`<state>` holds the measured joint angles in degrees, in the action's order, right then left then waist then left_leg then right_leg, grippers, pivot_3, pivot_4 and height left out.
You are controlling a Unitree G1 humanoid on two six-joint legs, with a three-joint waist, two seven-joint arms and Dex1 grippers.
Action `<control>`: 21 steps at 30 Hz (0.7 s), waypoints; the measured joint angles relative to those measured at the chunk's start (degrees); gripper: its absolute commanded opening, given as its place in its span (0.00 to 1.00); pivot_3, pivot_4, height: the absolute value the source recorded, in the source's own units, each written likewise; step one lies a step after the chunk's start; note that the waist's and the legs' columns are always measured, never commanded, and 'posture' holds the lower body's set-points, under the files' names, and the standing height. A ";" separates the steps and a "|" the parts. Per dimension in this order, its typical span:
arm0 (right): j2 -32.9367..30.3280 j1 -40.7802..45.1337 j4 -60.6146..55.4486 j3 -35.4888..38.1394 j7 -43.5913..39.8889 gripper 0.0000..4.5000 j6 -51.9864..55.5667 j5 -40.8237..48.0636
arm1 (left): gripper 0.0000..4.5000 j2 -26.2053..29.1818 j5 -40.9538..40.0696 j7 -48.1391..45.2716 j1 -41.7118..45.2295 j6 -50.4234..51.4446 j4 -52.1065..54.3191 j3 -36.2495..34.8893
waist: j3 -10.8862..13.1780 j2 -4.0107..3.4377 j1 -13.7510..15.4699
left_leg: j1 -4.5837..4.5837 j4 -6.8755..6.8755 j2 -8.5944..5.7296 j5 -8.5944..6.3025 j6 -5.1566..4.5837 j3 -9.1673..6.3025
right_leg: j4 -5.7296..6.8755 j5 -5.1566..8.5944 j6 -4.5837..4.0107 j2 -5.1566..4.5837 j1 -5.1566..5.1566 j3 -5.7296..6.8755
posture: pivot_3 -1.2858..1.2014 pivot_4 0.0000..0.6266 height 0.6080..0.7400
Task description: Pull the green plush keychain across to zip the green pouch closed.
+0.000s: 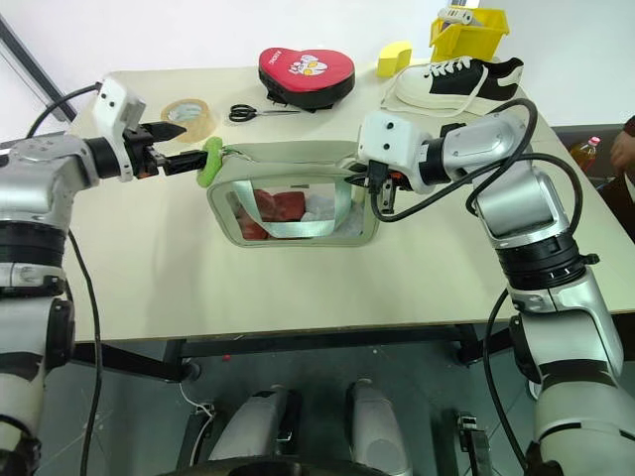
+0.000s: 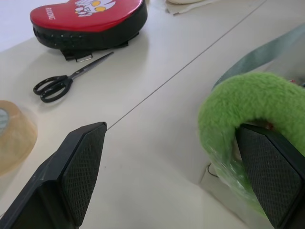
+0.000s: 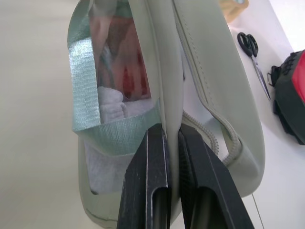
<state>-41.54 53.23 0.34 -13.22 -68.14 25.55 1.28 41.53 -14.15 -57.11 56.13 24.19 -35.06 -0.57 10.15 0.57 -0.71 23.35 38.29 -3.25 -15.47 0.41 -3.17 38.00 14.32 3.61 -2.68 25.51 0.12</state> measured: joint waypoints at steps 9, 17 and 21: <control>-0.05 0.00 0.00 -0.04 0.45 0.00 0.26 -0.04 | 0.71 0.42 -0.10 -7.84 -0.41 1.44 1.94 0.91 | 0.00 0.00 -0.02 | 0.00 0.01 0.00 0.00 0.00 0.00 | 0.01 0.00 0.00 -0.01 0.00 -0.01 | 0.52 0.24 1.00; 0.01 0.05 0.52 -0.08 1.15 0.00 0.20 -0.39 | 0.01 0.35 -0.06 -8.39 -0.41 1.53 1.92 0.88 | 0.00 0.00 -0.01 | 0.00 0.01 0.00 0.00 0.00 0.00 | 0.01 0.00 0.00 -0.01 0.00 0.00 | 0.52 0.24 1.00; 0.01 0.06 0.58 -0.10 1.34 0.00 0.08 -0.49 | 0.01 0.08 -0.38 -7.11 0.33 2.06 1.74 0.38 | 0.00 0.00 0.00 | 0.01 0.02 0.00 0.00 0.00 0.00 | 0.01 0.00 0.00 0.00 0.00 0.00 | 0.52 0.24 1.00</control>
<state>-41.53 53.29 0.92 -13.32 -66.80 25.63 0.79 41.60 -14.53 -64.22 56.46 26.25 -33.32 -0.19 10.16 0.57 -0.71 23.35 38.31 -3.25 -15.47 0.41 -3.18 38.02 14.32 3.61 -2.68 25.51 0.12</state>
